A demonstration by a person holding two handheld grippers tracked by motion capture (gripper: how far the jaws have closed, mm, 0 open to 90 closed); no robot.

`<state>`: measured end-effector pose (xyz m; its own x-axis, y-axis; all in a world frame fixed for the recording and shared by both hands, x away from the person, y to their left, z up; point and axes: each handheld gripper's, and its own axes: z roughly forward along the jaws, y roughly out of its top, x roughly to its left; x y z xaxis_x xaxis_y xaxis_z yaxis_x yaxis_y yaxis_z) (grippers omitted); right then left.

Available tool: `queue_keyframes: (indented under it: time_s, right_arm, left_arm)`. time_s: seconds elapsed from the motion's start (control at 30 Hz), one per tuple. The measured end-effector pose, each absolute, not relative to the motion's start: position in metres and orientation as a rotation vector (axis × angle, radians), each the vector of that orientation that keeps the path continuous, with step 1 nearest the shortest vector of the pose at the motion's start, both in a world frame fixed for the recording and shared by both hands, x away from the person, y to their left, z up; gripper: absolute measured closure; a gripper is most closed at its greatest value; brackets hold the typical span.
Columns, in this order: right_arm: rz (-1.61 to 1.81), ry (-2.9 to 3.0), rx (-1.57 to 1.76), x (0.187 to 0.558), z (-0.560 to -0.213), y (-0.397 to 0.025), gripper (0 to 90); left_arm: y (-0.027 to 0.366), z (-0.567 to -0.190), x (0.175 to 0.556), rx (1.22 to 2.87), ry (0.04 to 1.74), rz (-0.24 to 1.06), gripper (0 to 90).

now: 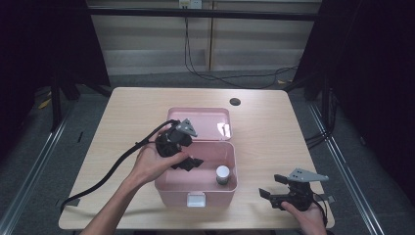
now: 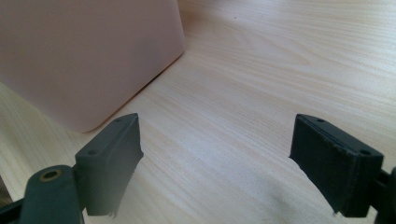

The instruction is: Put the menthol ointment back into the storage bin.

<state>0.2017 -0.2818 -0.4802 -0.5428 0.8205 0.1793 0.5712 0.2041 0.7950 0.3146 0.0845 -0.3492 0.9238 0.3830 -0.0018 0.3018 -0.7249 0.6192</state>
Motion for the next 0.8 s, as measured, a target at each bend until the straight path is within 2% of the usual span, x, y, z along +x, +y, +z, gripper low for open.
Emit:
queue_keyframes:
  time_s: [0.13,0.8]
  right_arm:
    - [1.256,2.201,1.316,0.202,-0.480,-0.282,15.9]
    - [1.245,2.199,1.313,0.203,-0.481,-0.281,15.9]
  left_arm:
    - [0.095,-0.351,0.311,2.415,0.513,0.156,26.4]
    - [0.167,-0.359,0.287,2.203,0.700,0.291,25.8]
